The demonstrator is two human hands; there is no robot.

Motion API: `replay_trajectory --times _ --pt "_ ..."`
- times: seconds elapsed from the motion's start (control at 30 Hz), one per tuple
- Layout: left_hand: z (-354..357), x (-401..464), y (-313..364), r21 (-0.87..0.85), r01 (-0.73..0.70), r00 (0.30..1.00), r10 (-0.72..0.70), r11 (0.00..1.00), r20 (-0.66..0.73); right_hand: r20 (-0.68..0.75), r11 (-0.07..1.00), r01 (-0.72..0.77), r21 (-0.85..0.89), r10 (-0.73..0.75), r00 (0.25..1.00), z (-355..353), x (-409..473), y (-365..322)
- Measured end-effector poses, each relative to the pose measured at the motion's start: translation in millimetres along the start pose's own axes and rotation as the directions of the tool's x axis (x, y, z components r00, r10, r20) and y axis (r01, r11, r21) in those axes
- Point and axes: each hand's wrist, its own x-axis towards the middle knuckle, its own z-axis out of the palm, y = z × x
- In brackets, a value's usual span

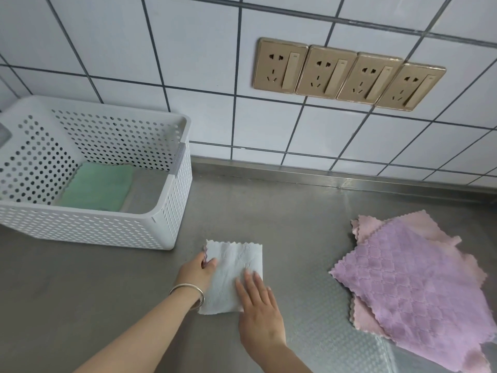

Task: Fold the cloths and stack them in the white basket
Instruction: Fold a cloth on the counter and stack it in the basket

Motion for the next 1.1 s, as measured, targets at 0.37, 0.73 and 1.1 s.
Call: replay_trajectory --times 0.37,0.73,1.1 --pt "6 8 -4 0.075 0.055 0.974 -0.036 0.996 -0.225 0.029 0.998 0.069 0.005 -0.069 0.997 4 5 2" --pt "14 -15 -17 0.263 0.128 0.940 -0.032 0.956 -0.340 -0.096 0.908 -0.240 0.343 0.288 0.953 -34 16 8" --pt "24 -48 -6 0.071 0.163 0.970 -0.146 0.984 -0.193 0.480 0.558 -0.632 0.537 0.414 0.773 -48 35 36"
